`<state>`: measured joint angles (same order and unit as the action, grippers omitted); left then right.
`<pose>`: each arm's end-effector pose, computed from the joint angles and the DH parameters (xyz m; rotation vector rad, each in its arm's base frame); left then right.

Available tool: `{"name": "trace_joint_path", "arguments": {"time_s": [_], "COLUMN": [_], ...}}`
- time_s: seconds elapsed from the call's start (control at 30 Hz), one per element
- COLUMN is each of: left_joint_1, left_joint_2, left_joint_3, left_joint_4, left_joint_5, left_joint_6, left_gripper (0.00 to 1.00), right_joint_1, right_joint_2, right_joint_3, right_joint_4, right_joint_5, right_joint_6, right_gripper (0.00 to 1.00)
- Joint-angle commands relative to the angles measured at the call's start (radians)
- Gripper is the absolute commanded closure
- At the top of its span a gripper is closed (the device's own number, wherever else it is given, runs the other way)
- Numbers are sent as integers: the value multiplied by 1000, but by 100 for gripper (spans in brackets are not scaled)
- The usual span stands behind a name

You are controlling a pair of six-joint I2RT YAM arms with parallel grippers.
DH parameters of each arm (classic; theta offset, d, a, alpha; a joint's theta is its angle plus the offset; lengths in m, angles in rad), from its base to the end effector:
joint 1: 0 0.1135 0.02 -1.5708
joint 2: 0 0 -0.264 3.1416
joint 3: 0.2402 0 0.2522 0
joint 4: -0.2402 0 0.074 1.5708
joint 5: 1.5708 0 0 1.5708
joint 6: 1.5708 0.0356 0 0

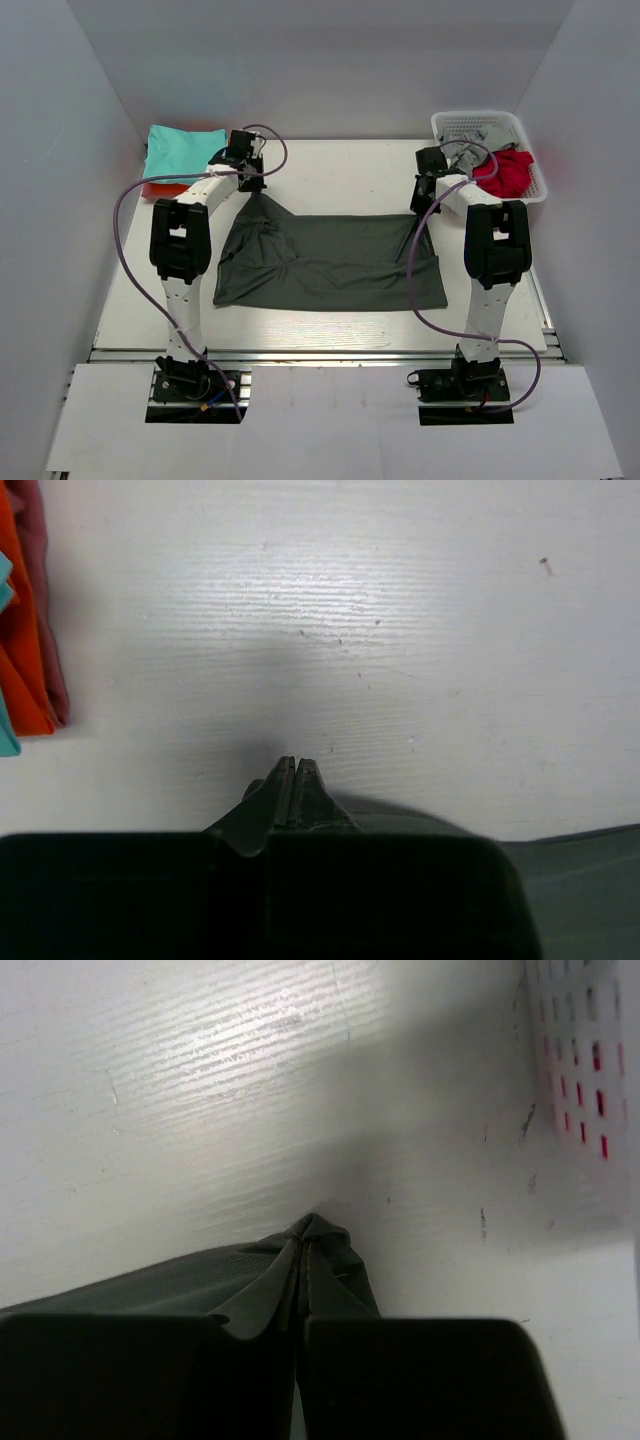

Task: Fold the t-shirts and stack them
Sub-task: Grap the side of the flattened tshirt furthest away from the robot with both arms, then fold the other side of the tshirt into a rectangle

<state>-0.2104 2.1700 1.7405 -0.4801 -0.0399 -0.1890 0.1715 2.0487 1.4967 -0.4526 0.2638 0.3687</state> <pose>0.4735 -0.0997 0.1976 0.0096 2.4833 -0.1205 0.4347 0.0659 0.1791 0.3457 2.5041 -0.1269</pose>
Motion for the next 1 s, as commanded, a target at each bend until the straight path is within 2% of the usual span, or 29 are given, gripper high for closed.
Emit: {"name": "trace_joint_path", "arguments": {"time_s": [0.0, 0.13, 0.27, 0.53, 0.97], "left_joint_1": [5, 5, 5, -4, -14], "left_joint_2": [-98, -134, -217, -409, -800], "left_joint_3": [37, 47, -54, -323, -820], "left_joint_4": [49, 58, 110, 155, 135], "left_joint_5": [14, 3, 3, -35, -23], "left_joint_6": [32, 42, 52, 52, -128], "left_gripper": [100, 100, 100, 100, 100], "right_joint_1": [-4, -4, -4, -1, 2], "right_joint_2": [-45, -105, -192, -373, -633], "right_joint_3": [42, 24, -44, -253, -536], "right_joint_4": [78, 138, 187, 253, 276], "right_joint_5": [38, -17, -95, -100, -76], "right_joint_6": [-82, -123, -131, -139, -114], "right_gripper": [100, 100, 100, 100, 100]}}
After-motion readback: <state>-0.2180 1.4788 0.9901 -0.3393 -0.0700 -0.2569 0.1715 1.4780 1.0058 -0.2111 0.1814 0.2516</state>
